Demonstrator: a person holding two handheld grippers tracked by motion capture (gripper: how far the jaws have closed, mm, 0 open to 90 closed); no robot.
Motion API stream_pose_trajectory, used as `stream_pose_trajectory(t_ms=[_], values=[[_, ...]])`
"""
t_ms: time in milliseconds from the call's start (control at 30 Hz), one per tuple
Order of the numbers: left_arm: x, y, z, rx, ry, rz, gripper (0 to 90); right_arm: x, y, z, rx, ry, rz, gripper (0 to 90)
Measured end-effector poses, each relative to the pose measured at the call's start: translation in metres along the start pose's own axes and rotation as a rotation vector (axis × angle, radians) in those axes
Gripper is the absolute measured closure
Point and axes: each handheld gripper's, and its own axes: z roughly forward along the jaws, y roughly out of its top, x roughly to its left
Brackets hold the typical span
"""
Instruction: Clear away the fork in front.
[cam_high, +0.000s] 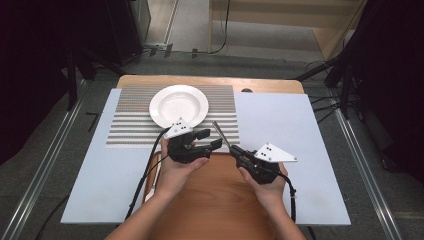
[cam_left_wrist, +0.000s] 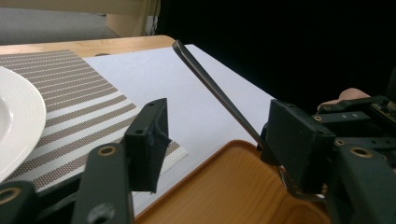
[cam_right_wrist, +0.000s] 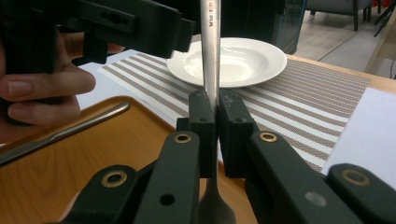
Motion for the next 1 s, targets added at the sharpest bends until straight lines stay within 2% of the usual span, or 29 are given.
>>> stream_pose_trajectory(t_ms=[67, 167, 200, 267, 367, 467, 567, 600, 633, 700, 733, 767, 833, 867, 900, 933, 967, 1000], values=[[0.0, 0.0, 0.002, 0.005, -0.01, -0.013, 42.2, 0.001, -0.001, 0.001, -0.001, 0.002, -0.004, 83.9], [0.0, 0.0, 0.004, 0.013, -0.005, -0.02, 43.6, 0.004, -0.001, 0.002, -0.002, 0.006, -0.008, 83.9], [0.001, -0.001, 0.006, 0.014, -0.015, -0.04, 44.1, 0.005, -0.001, 0.003, -0.002, 0.008, -0.01, 83.9], [0.001, 0.0, 0.006, 0.01, -0.02, -0.052, 46.4, 0.007, -0.001, 0.003, -0.003, 0.011, -0.016, 83.9], [0.001, 0.0, 0.006, 0.01, -0.029, -0.057, 57.5, 0.009, -0.001, 0.004, -0.005, 0.011, -0.021, 83.9], [0.001, -0.001, 0.008, 0.016, -0.051, -0.079, 59.7, 0.011, -0.002, 0.005, -0.004, 0.011, -0.027, 83.9], [0.001, -0.001, 0.009, 0.018, -0.053, -0.099, 61.6, 0.012, -0.002, 0.006, -0.005, 0.011, -0.027, 83.9], [0.002, -0.001, 0.01, 0.019, -0.057, -0.118, 63.5, 0.013, -0.002, 0.006, -0.006, 0.009, -0.03, 83.9], [0.002, -0.001, 0.01, 0.019, -0.057, -0.118, 65.9, 0.013, -0.002, 0.006, -0.006, 0.009, -0.03, 83.9], [0.002, -0.001, 0.011, 0.031, -0.071, -0.132, 69.5, 0.013, -0.003, 0.007, -0.008, 0.009, -0.029, 83.9], [0.006, -0.001, 0.01, 0.037, -0.145, -0.164, 80.4, 0.013, -0.003, 0.007, -0.003, 0.007, -0.032, 83.7], [0.006, -0.001, 0.01, 0.037, -0.145, -0.164, 86.0, 0.013, -0.003, 0.007, -0.003, 0.007, -0.032, 83.7], [0.005, 0.001, 0.009, 0.052, -0.156, -0.16, 86.7, 0.012, -0.005, 0.01, 0.004, 0.018, -0.024, 83.7], [0.005, 0.002, 0.007, 0.05, -0.169, -0.153, 86.7, 0.01, -0.007, 0.01, -0.03, 0.041, -0.003, 73.9], [0.006, 0.002, 0.006, 0.047, -0.174, -0.159, 86.8, 0.009, -0.007, 0.01, -0.04, 0.048, 0.007, 67.3], [0.006, 0.003, 0.004, 0.046, -0.165, -0.15, 86.8, 0.007, -0.006, 0.009, -0.047, 0.059, 0.015, 63.6], [0.006, 0.003, 0.004, 0.046, -0.165, -0.15, 86.8, 0.007, -0.006, 0.009, -0.047, 0.059, 0.015, 63.6], [0.009, 0.003, 0.0, 0.043, -0.171, -0.143, 86.8, 0.004, -0.004, 0.005, -0.053, 0.052, 0.019, 52.2]])
